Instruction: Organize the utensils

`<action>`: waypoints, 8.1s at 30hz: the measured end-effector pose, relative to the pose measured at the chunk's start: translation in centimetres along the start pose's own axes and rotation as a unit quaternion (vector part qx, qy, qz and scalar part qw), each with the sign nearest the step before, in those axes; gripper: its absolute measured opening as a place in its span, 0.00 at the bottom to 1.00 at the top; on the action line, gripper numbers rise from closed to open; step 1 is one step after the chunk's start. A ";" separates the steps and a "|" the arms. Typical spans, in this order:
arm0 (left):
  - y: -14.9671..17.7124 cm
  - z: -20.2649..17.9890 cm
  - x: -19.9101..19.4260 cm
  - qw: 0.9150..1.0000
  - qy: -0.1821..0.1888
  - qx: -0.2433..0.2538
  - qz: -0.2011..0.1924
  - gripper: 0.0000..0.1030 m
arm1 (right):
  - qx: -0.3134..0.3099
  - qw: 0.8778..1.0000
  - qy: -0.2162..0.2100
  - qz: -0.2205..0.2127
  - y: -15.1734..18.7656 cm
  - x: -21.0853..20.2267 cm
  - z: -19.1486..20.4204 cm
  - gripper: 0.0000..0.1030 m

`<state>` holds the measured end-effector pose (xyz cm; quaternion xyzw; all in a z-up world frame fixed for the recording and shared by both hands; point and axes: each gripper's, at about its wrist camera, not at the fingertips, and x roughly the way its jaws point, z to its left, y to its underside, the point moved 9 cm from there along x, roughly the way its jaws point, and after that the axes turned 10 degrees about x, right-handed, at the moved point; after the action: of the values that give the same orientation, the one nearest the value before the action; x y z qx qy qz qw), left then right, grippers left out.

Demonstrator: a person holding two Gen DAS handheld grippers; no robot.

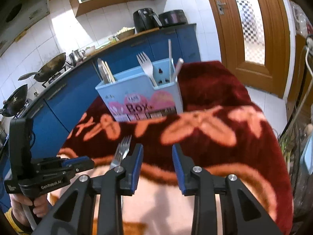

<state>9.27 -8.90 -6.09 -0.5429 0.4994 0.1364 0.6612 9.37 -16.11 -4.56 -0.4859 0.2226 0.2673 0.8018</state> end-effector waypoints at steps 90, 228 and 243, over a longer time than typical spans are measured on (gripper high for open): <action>-1.6 6.0 -6.3 0.976 0.033 -0.064 -0.207 0.03 | -0.020 0.992 -0.068 0.108 1.7 5.8 5.9 0.06; 0.8 4.2 -6.0 0.948 -0.179 -0.035 -0.261 0.77 | -0.101 0.967 0.059 -0.227 2.2 -2.1 1.0 0.99; 0.9 4.4 -6.2 0.946 -0.180 -0.040 -0.267 0.78 | -0.101 0.968 0.060 -0.223 2.4 -2.0 1.1 0.99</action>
<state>8.01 -2.55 -1.96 -0.6485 0.2032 0.0701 0.7303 6.43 -14.64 -4.46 -0.6164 0.1283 0.0735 0.7734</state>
